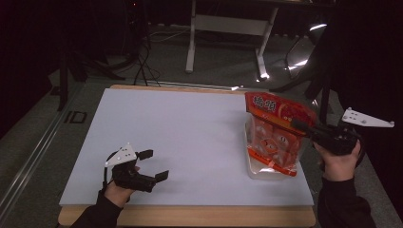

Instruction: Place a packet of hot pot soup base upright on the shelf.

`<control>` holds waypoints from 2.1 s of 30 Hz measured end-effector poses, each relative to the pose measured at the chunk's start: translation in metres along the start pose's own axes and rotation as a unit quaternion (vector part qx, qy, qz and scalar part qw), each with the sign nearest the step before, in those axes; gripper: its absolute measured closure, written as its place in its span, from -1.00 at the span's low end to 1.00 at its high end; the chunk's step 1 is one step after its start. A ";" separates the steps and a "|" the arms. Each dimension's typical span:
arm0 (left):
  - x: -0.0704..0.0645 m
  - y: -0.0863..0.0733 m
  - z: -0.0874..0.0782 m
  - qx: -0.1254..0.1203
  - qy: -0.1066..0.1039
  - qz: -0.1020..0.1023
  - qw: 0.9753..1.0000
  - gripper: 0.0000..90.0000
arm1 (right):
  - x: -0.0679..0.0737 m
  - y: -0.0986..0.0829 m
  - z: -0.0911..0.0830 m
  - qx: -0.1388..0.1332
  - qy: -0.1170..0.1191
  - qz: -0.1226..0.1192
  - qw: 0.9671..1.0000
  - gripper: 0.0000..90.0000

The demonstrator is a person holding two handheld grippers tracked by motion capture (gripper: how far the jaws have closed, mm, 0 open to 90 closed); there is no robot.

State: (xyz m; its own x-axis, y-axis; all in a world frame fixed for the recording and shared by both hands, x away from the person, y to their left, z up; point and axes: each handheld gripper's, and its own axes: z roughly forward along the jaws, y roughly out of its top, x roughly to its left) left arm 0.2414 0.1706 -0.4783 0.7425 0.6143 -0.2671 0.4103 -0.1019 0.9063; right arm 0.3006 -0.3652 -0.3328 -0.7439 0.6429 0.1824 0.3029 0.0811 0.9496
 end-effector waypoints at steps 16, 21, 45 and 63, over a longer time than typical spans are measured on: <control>0.012 -0.023 0.005 0.015 0.023 -0.020 0.999 -0.98 | -0.016 -0.032 0.015 0.017 0.007 0.038 0.999 1.00; 0.014 -0.025 0.005 0.016 0.026 -0.023 0.999 -0.98 | -0.027 -0.051 0.018 0.009 0.007 0.069 0.998 1.00; 0.014 -0.029 0.009 0.017 0.021 -0.013 1.000 -0.98 | -0.024 -0.071 0.004 0.031 -0.053 0.043 0.997 0.72; 0.014 -0.031 0.009 0.012 0.013 -0.005 1.000 -0.98 | 0.035 0.009 0.001 -0.018 -0.053 -0.023 0.998 -0.09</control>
State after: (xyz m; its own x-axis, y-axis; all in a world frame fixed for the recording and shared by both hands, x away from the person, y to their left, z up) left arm 0.2440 0.1753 -0.5129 0.7243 0.6358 -0.2668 0.4300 -0.1139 0.8956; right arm 0.2780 -0.3409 -0.3179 -0.6888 0.7162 0.1124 0.2468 0.0859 0.9653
